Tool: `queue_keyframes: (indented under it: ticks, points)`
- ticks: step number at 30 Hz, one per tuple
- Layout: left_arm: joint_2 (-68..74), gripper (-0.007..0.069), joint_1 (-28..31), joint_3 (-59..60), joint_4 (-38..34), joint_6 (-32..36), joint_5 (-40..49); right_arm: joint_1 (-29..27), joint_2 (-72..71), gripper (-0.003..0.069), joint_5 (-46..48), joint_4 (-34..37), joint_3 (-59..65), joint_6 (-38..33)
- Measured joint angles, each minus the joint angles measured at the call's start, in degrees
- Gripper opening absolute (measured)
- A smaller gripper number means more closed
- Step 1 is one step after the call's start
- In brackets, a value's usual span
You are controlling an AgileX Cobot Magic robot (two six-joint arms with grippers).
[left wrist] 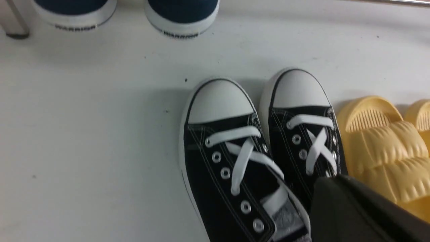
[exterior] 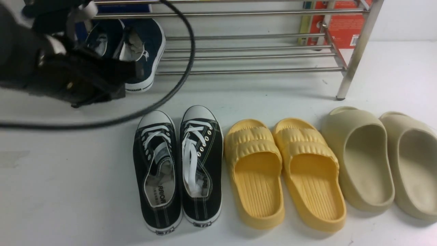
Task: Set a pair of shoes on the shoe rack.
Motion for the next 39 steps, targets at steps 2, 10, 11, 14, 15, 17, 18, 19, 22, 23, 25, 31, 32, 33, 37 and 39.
queue_keyframes:
  ticks: [2, 10, 11, 14, 15, 17, 18, 19, 22, 23, 25, 31, 32, 33, 37, 39]
  points:
    - [-5.26, -0.0013, 0.0, 5.31, -0.42, 0.07, -1.34, 0.0, 0.0, 0.0239, 0.0, 0.0, 0.0, 0.0]
    - [-23.25, -0.0013, 0.0, 22.89, -0.88, 0.11, -7.17, 0.0, 0.0, 0.0239, 0.0, 0.0, 0.0, 0.0]
    - [-23.25, -0.0013, 0.0, 23.19, -0.94, 0.11, -7.17, 0.0, 0.0, 0.0239, 0.0, 0.0, 0.0, 0.0]
    - [-28.52, -0.0013, 0.0, 27.39, -1.67, 0.13, -9.47, 0.0, 0.0, 0.0239, 0.0, 0.0, 0.0, 0.0]
    - [-30.95, -0.0013, 0.0, 28.89, -2.15, 0.13, -10.76, 0.0, 0.0, 0.0239, 0.0, 0.0, 0.0, 0.0]
    - [-33.5, -0.0013, 0.0, 30.32, -2.56, 0.13, -11.73, 0.0, 0.0, 0.0239, 0.0, 0.0, 0.0, 0.0]
    - [-34.32, -0.0013, 0.0, 30.65, -2.65, 0.13, -12.11, 0.0, 0.0, 0.0239, 0.0, 0.0, 0.0, 0.0]
    - [-35.38, -0.0013, 0.0, 30.96, -2.84, 0.13, -12.24, 0.0, 0.0, 0.0239, 0.0, 0.0, 0.0, 0.0]
    - [-36.76, -0.0013, 0.0, 31.02, -2.96, 0.13, -12.24, 0.0, 0.0, 0.0239, 0.0, 0.0, 0.0, 0.0]
    - [-37.05, -0.0013, 0.0, 31.02, -2.96, 0.13, -12.24, 0.0, 0.0, 0.0239, 0.0, 0.0, 0.0, 0.0]
    - [-37.47, -0.0013, 0.0, 31.02, -2.96, 0.13, -11.55, 0.0, 0.0, 0.0239, 0.0, 0.0, 0.0, 0.0]
    - [-37.47, -0.0013, 0.0, 31.09, -2.96, 0.13, -10.64, 0.0, 0.0, 0.0239, 0.0, 0.0, 0.0, 0.0]
    - [-37.47, -0.0013, 0.0, 31.09, -2.98, 0.13, -10.64, 0.0, 0.0, 0.0239, 0.0, 0.0, 0.0, 0.0]
    - [-37.47, -0.0013, 0.0, 31.09, -2.98, 0.13, -10.64, 0.0, 0.0, 0.0239, 0.0, 0.0, 0.0, 0.0]
    - [-37.47, -0.0013, 0.0, 31.1, -3.02, 0.13, -10.45, 0.0, 0.0, 0.0239, 0.0, 0.0, 0.0, 0.0]
    - [-37.47, -0.0013, 0.0, 31.1, -3.02, 0.13, -10.38, 0.0, 0.0, 0.0239, 0.0, 0.0, 0.0, 0.0]
